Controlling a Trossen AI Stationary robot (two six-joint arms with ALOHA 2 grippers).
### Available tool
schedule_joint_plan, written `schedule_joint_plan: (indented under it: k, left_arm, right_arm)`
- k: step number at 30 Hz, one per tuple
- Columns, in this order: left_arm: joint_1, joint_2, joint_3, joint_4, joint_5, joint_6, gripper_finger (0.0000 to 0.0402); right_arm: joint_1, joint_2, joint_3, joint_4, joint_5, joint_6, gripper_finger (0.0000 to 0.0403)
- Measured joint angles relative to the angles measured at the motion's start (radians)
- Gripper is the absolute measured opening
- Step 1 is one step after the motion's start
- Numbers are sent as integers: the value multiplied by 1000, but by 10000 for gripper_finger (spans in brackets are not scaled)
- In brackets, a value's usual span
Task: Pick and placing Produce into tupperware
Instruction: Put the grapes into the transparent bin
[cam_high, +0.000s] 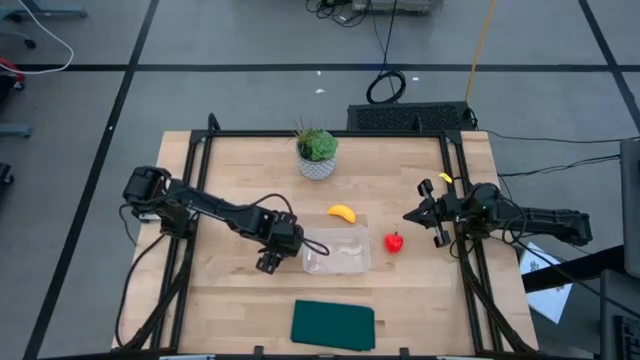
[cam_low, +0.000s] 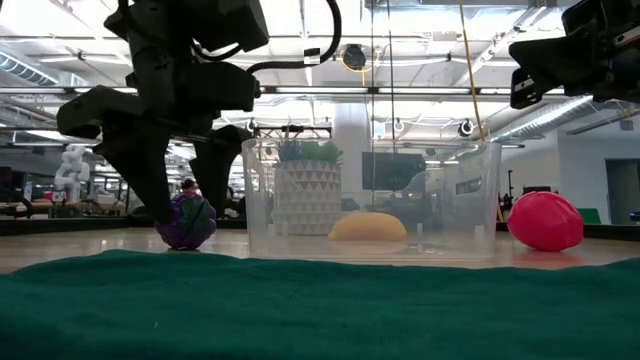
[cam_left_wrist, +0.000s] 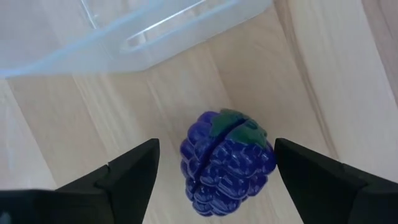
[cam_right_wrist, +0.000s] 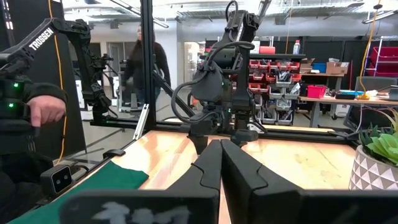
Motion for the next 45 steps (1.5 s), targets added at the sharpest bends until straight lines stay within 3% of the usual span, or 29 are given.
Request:
schedule_joint_plan:
  k: [18,37,45]
  left_arm:
    - [24,0,0,1,96,8,321]
    - [24,0,0,8,64,3,321]
    - [24,0,-1,7,72,3,267]
  right_arm:
    - [0,0,0,0,0,0,0]
    - [0,0,0,0,0,0,0]
    - [0,0,0,0,0,0,0]
